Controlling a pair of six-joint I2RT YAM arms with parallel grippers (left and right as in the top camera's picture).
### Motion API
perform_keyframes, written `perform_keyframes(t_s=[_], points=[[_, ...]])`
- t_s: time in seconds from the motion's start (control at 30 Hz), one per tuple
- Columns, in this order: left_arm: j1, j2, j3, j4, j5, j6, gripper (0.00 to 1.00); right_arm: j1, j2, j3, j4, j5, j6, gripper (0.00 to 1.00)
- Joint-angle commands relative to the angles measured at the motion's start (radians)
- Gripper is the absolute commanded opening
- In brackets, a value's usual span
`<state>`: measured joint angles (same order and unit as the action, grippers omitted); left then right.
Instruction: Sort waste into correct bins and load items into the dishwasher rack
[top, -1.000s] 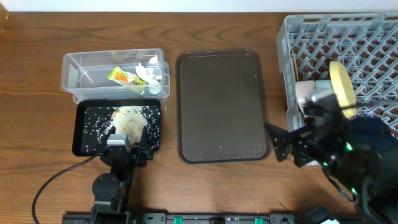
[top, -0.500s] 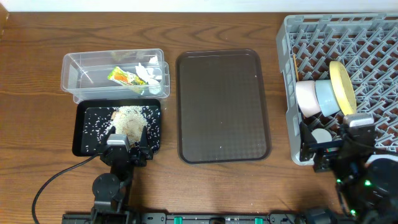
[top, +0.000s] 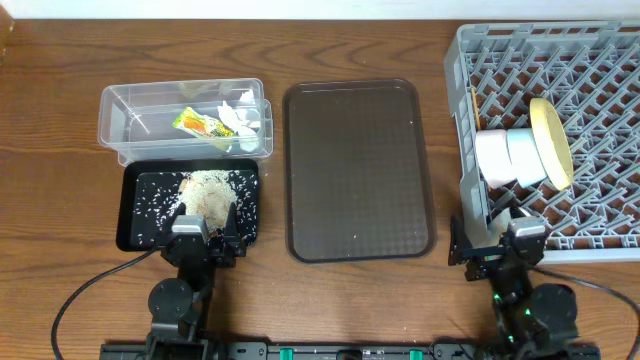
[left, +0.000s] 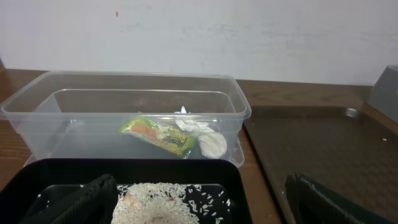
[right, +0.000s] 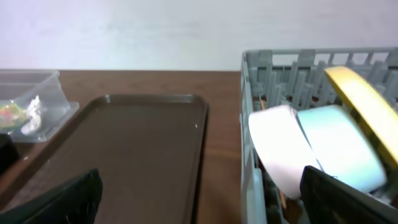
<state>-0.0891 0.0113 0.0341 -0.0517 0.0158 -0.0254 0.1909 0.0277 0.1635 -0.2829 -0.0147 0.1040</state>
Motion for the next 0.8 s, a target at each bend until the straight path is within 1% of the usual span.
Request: perform_keyframes(t_s=[0.0,0.13,0.77], points=[[-0.001,-0.006,-0.030,-0.018,-0.009,0.006,0.89,-0.010,-0.019,-0.094,0.076,-0.014,0.024,0.99],[-0.001,-0.006,-0.030,-0.018,-0.009,0.006,0.89,-0.009,-0.023,-0.155,0.220,-0.020,0.029,0.99],[-0.001,-0.006,-0.030,-0.018,-0.009,0.006,0.89,-0.006,-0.022,-0.158,0.212,-0.016,0.030,0.99]])
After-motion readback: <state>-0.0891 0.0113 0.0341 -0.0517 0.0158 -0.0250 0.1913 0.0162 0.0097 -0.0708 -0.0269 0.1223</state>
